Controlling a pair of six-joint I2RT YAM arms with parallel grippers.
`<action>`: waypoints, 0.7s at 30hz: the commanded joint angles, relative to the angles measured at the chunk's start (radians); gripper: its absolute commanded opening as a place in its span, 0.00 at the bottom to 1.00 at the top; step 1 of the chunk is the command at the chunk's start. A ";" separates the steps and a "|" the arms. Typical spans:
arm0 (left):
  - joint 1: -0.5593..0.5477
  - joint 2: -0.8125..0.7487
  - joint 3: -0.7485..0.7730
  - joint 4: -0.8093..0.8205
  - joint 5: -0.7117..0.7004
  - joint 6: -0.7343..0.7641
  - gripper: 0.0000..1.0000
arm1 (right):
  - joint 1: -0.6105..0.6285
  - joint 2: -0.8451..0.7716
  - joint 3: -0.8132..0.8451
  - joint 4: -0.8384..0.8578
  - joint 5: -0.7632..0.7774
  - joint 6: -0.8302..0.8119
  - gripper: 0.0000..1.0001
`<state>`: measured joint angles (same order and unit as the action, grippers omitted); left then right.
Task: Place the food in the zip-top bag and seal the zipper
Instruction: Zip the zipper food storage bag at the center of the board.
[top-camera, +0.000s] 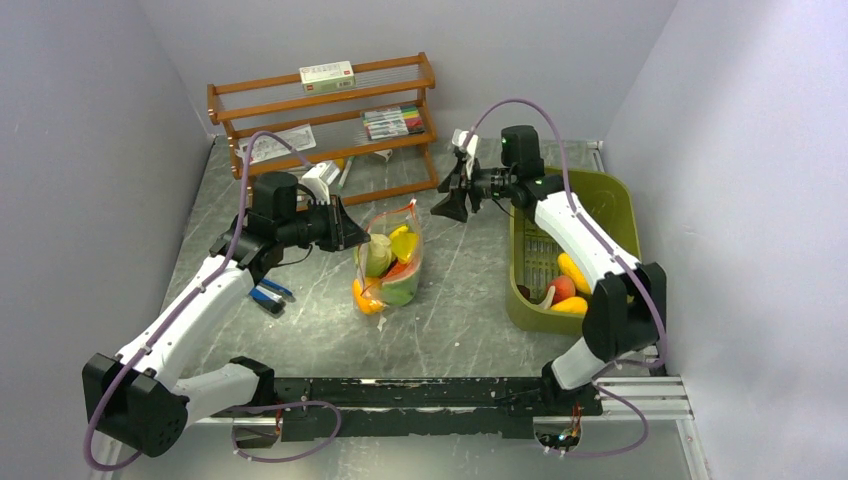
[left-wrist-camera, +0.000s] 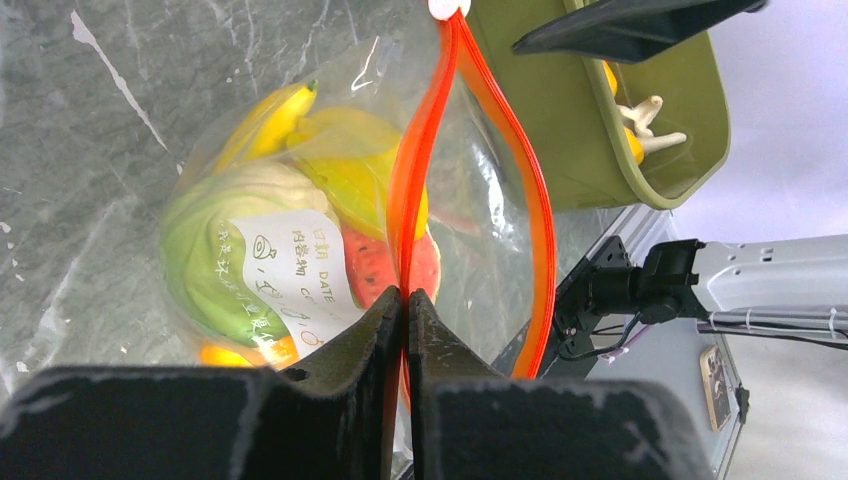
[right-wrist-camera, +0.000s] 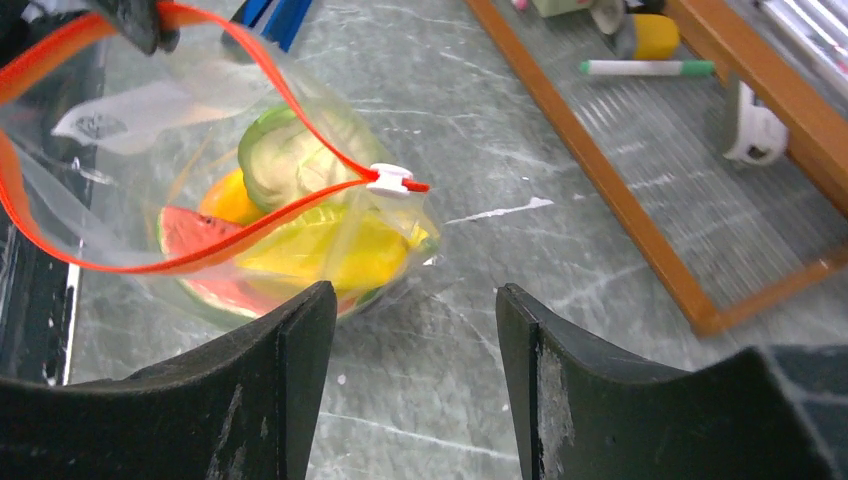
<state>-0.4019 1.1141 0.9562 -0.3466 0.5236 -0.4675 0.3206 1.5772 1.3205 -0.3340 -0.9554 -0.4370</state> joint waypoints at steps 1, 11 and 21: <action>0.001 0.002 0.003 0.035 0.046 0.024 0.07 | -0.009 0.063 0.027 0.007 -0.218 -0.234 0.60; 0.001 0.009 0.002 0.023 0.058 0.052 0.07 | 0.042 0.216 0.129 0.032 -0.286 -0.244 0.62; 0.002 -0.015 0.005 0.019 0.063 0.146 0.07 | 0.095 0.293 0.223 -0.113 -0.302 -0.382 0.42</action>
<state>-0.4019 1.1221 0.9562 -0.3473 0.5556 -0.3923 0.4133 1.8492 1.4864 -0.3607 -1.2228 -0.7387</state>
